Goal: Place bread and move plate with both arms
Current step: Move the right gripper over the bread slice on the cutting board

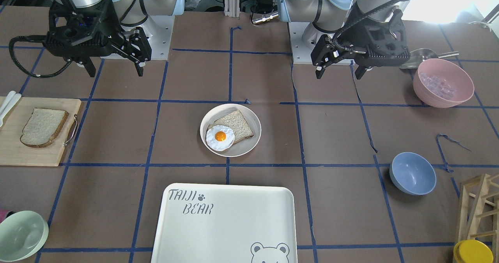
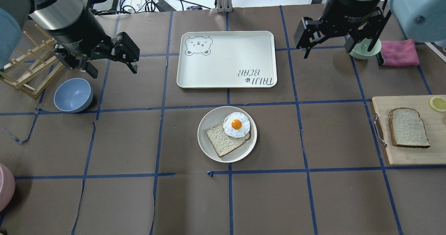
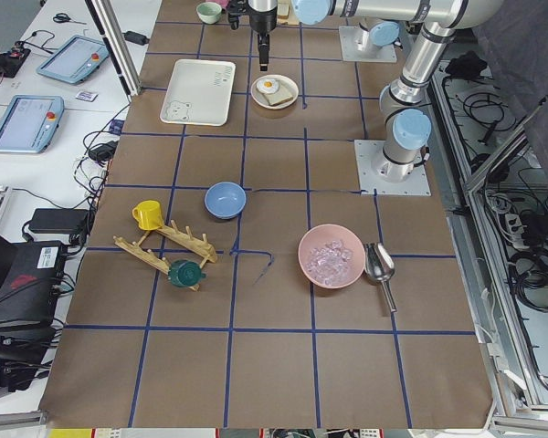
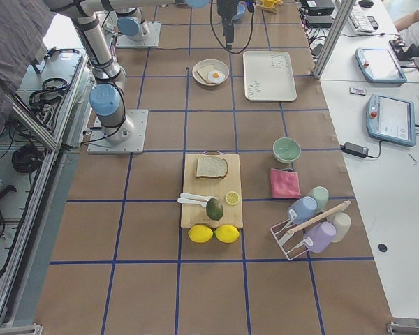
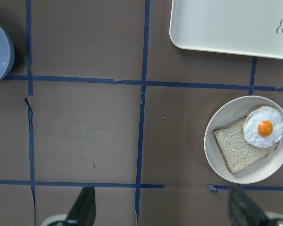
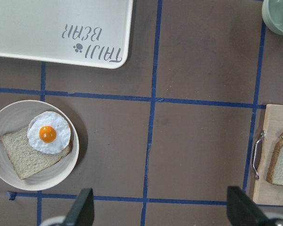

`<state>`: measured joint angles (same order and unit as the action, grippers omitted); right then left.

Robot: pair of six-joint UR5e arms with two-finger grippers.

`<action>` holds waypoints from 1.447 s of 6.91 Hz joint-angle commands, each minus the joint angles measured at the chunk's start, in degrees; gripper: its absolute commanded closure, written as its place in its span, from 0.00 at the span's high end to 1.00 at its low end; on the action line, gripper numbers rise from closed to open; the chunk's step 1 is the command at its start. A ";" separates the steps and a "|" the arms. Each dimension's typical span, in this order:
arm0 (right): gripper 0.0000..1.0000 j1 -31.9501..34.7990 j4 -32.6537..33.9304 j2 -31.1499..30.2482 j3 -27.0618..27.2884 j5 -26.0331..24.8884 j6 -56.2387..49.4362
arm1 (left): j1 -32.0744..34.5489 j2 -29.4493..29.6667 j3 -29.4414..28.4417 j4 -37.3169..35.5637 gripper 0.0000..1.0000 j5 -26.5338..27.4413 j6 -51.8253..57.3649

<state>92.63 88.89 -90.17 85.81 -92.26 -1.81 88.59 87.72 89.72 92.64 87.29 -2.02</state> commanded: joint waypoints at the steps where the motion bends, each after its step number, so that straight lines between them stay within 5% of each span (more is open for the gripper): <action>1: 1.00 -5.41 -0.91 0.08 0.93 0.50 -4.23 | 0.00 0.00 0.01 0.00 1.00 0.07 0.00; 3: 1.00 -12.34 0.14 0.43 4.17 0.41 -15.70 | 0.00 0.00 0.01 0.09 1.00 0.07 0.00; 6: 1.00 -33.86 13.71 4.12 15.93 6.37 -36.11 | 0.00 0.00 0.01 0.09 1.00 0.07 0.00; 10: 1.00 -48.40 21.84 10.52 23.61 6.04 -45.20 | 0.09 0.00 0.01 0.09 1.00 0.07 0.00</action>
<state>47.00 108.84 -81.90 108.46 -86.19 -45.28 88.67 87.72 89.74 92.72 87.36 -2.02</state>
